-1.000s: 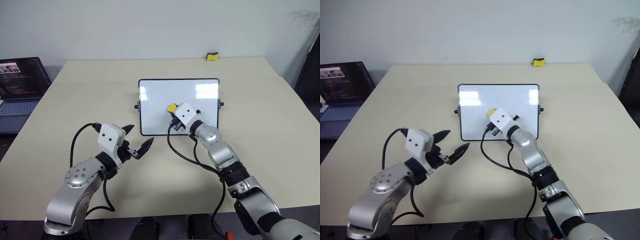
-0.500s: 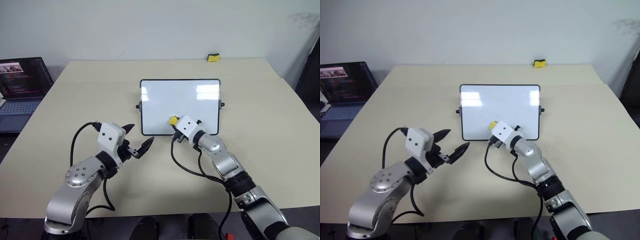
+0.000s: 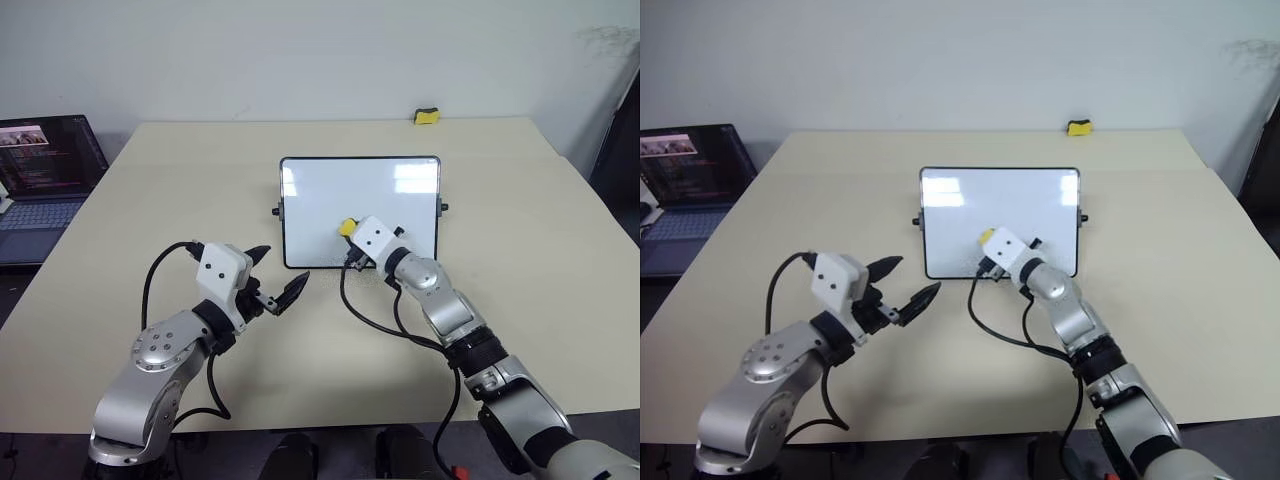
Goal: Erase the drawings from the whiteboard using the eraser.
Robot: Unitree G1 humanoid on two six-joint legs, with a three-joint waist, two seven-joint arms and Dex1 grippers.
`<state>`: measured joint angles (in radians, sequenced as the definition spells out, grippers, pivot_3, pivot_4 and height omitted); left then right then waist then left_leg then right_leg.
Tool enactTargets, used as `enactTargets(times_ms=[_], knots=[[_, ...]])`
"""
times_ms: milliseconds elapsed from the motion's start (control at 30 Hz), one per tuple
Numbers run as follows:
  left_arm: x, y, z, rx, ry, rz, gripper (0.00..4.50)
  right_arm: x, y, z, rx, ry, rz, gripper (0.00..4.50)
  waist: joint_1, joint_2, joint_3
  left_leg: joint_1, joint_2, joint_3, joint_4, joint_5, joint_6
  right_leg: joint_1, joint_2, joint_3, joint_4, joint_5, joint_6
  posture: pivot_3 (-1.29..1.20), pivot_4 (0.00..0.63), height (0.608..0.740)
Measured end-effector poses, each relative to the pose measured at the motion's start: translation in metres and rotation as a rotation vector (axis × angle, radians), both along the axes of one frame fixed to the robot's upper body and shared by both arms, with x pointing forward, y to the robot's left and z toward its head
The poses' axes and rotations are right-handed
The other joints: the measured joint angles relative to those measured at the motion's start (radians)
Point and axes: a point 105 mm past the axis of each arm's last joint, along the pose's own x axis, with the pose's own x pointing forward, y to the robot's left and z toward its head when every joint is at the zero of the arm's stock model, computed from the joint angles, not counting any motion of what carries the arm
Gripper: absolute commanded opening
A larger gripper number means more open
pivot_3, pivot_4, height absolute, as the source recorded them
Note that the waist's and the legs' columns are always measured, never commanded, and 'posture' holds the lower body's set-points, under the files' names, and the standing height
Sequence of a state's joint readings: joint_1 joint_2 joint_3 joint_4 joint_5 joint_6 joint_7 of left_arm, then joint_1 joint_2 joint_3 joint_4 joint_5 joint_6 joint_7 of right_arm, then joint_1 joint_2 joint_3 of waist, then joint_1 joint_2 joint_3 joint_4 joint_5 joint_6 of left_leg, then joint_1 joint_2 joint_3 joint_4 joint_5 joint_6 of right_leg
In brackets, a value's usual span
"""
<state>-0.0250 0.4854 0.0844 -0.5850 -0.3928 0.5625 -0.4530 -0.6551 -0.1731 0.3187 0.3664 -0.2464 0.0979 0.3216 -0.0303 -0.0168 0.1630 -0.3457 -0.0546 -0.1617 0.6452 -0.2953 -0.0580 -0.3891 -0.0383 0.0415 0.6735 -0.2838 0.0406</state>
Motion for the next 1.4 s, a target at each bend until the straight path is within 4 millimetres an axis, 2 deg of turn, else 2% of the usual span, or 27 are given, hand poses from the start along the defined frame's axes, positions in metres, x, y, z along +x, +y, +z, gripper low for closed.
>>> enactTargets(times_ms=[667,767,867,1000,1167,1400], knots=[[0.0,-0.001,0.0,0.0,0.001,-0.012,4.5,0.011,-0.015,0.017,0.068,-0.044,-0.09,1.09,0.002,0.0,0.0,-0.001,0.0,-0.001,0.0,0.0,0.0,0.0,0.0,0.0,-0.001,0.0,0.0,0.0,0.15,0.74],[0.001,-0.001,0.001,0.0,-0.001,-0.017,4.5,-0.001,-0.011,0.011,0.219,0.076,-0.03,1.09,0.001,0.0,0.0,-0.001,0.0,-0.002,-0.001,0.0,0.0,0.0,0.0,0.0,-0.002,0.0,0.0,0.0,0.15,0.74],[0.002,-0.001,0.0,0.001,0.001,-0.018,4.5,-0.016,-0.005,-0.002,0.262,0.16,0.027,1.09,-0.002,0.003,0.003,-0.003,0.0,-0.001,-0.002,-0.001,-0.001,-0.003,0.0,0.0,-0.003,0.0,0.0,0.0,0.15,0.74],[0.003,-0.002,0.003,0.002,-0.008,-0.02,4.5,-0.021,-0.006,0.011,0.277,0.147,0.041,1.09,-0.003,0.003,0.003,-0.018,0.0,0.001,-0.002,0.001,-0.004,-0.019,-0.001,0.0,-0.003,0.0,0.0,0.0,0.15,0.74],[0.005,0.0,0.0,0.001,0.005,-0.013,4.5,-0.025,-0.004,0.019,0.289,0.151,0.058,1.09,-0.002,0.003,0.003,-0.019,0.001,0.0,-0.003,0.0,-0.005,-0.019,-0.001,0.0,-0.006,0.0,0.0,0.0,0.15,0.74],[0.004,-0.002,0.0,0.0,0.007,-0.036,4.5,-0.022,-0.012,0.019,0.288,0.168,0.023,1.09,-0.001,0.003,0.003,-0.019,0.001,0.0,-0.003,0.0,-0.004,-0.018,-0.001,0.0,-0.008,0.0,0.0,0.0,0.15,0.74]])
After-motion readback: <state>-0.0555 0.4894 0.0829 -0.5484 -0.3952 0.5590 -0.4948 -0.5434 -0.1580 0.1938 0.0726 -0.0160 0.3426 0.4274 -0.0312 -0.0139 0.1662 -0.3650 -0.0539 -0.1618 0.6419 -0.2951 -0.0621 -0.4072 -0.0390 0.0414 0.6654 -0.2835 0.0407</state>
